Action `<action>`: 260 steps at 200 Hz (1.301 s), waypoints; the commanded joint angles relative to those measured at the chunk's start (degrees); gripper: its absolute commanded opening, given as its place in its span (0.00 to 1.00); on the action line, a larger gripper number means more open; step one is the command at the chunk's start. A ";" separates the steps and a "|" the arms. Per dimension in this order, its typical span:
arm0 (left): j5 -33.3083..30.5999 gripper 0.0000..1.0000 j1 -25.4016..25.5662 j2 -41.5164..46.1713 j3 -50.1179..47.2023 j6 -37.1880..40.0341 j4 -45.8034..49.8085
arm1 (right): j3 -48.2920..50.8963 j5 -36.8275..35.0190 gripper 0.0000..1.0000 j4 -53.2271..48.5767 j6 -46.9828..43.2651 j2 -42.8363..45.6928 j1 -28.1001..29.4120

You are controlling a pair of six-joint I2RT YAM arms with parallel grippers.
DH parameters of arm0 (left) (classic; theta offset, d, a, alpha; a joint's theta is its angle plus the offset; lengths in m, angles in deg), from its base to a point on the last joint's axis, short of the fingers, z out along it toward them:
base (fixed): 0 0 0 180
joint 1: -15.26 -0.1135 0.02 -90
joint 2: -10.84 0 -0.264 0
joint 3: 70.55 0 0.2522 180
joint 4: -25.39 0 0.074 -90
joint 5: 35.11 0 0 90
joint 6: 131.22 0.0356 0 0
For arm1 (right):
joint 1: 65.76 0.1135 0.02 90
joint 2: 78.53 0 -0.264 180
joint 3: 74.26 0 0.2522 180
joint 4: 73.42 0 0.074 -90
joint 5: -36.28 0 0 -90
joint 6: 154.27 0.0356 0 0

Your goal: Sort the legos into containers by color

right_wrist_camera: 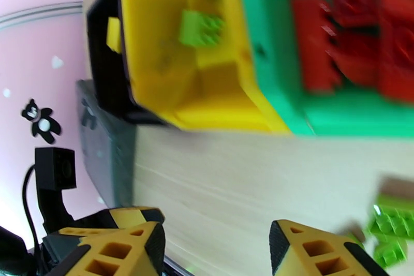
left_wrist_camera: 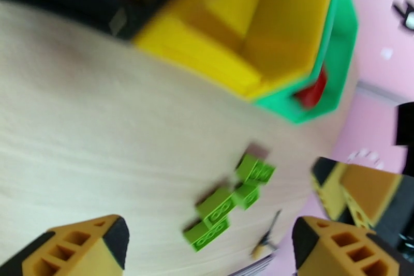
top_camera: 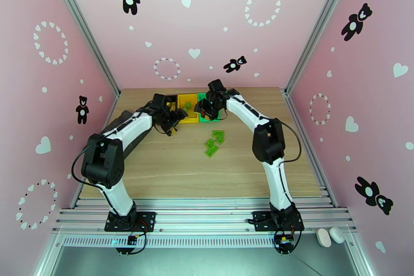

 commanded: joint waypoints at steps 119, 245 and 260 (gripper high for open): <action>-18.65 0.70 25.15 -9.38 7.38 25.62 10.97 | 45.84 -8.65 0.55 -0.19 -5.75 31.86 -7.56; -26.74 0.58 31.49 -25.53 24.10 29.17 20.48 | 55.57 -7.33 0.55 -1.98 -6.70 43.20 -11.47; -27.13 0.54 32.04 -26.24 25.01 28.96 21.07 | 56.07 -7.02 0.55 -1.80 -6.64 43.34 -11.57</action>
